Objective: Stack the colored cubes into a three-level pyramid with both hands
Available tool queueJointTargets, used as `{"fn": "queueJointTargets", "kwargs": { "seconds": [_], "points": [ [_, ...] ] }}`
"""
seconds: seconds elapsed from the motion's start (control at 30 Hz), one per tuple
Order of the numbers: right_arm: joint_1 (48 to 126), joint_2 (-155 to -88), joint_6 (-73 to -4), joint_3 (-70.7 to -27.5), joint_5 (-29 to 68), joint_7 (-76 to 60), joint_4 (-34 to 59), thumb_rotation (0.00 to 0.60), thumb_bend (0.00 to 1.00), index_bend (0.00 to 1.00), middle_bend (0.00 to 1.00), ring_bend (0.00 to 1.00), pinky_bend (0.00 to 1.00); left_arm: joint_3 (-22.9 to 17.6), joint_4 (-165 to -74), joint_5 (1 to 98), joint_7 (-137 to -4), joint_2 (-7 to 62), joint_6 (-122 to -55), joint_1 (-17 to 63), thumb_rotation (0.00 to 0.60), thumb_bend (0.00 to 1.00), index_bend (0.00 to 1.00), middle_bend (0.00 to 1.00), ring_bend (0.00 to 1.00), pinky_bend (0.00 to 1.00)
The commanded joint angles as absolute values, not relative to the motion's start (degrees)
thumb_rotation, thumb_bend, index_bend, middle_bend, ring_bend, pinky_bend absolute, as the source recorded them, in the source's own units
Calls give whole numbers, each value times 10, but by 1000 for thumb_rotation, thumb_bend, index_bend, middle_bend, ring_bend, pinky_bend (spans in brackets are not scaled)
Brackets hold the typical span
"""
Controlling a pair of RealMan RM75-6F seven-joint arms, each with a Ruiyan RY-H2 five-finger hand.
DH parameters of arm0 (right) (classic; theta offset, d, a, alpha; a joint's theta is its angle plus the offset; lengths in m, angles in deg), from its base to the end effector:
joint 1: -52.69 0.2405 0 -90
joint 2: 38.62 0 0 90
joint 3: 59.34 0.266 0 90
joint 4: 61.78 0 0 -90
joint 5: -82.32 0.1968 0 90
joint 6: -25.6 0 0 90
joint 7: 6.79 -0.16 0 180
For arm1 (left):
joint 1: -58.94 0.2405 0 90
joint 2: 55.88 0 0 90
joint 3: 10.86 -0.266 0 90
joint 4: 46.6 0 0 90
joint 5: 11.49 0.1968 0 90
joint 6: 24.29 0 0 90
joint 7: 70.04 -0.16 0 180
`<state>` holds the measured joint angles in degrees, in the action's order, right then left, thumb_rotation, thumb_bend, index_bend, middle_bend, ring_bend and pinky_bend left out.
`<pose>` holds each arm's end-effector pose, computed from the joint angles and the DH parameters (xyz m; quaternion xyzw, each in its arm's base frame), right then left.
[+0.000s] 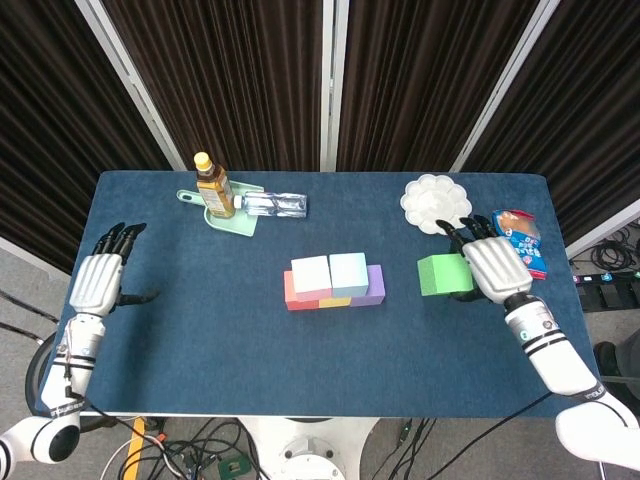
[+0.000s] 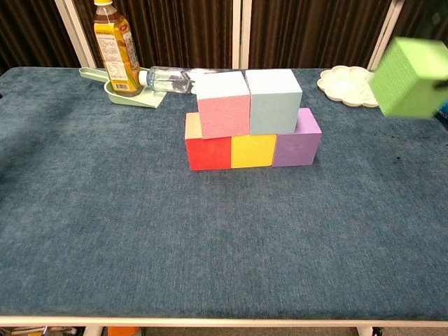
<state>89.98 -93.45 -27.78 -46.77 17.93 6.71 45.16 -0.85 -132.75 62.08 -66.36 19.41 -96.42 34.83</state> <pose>-0.1654 -0.3489 0.1599 0.7278 -0.3582 0.3558 0.4640 -0.2608 0.3205 0.1168 -0.5824 -0.4297 -0.4650 0.5099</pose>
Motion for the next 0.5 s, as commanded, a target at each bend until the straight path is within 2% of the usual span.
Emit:
{"fn": "queueJointTargets", "kwargs": {
  "seconds": [0.03,0.23,0.5],
  "points": [
    [965,-901,-257,-423,227,134,518,600,122,0,611,73,0,-20,-1331,633,-650,179,-967,359,600,0,87,91,5,123],
    [1077,-929,-221,-408,358,241,530,600,122,0,606,73,0,-29,-1333,646,-620,165,-973,375,600,0,88,90,5,123],
    [1208,-979,-206,-443,529,336,509,600,121,0,585,73,0,-33,-1324,655,-584,153,-973,386,600,0,87,90,5,123]
  ]
}}
